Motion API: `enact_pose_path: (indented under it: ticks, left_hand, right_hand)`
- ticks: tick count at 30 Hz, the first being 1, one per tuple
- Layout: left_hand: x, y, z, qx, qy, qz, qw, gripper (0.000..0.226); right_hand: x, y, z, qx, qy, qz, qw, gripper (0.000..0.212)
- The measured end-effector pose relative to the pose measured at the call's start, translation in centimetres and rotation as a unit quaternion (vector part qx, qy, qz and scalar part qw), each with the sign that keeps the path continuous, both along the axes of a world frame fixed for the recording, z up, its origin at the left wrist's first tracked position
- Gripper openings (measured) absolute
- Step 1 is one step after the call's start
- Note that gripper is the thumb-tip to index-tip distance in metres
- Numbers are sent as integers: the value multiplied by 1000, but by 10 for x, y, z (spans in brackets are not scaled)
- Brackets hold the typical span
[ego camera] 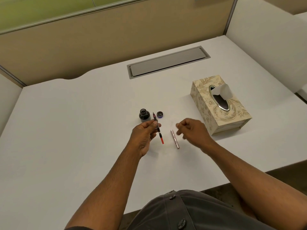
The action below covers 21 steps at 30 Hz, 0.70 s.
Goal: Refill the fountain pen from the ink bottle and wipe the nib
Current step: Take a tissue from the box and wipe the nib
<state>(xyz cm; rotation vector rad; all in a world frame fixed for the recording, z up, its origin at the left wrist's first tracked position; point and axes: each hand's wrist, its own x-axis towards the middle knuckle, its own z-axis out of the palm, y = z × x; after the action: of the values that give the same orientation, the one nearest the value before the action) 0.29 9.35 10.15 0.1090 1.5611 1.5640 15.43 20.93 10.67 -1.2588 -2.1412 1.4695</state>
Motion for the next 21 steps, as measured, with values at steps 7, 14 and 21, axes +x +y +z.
enact_pose_path:
  ticks: [7,14,21]
  left_hand:
    - [2,2,0,0,40,-17,999,12]
    - [3,2,2,11,52,-9,999,13]
    - [5,4,3,9,57,-3,998,14]
  right_hand:
    - [20,48,20,294,92,-150,939,16]
    - [45,104,21,329,73,-270,902,22]
    - [63,144,15,206,-29,-253,945,35]
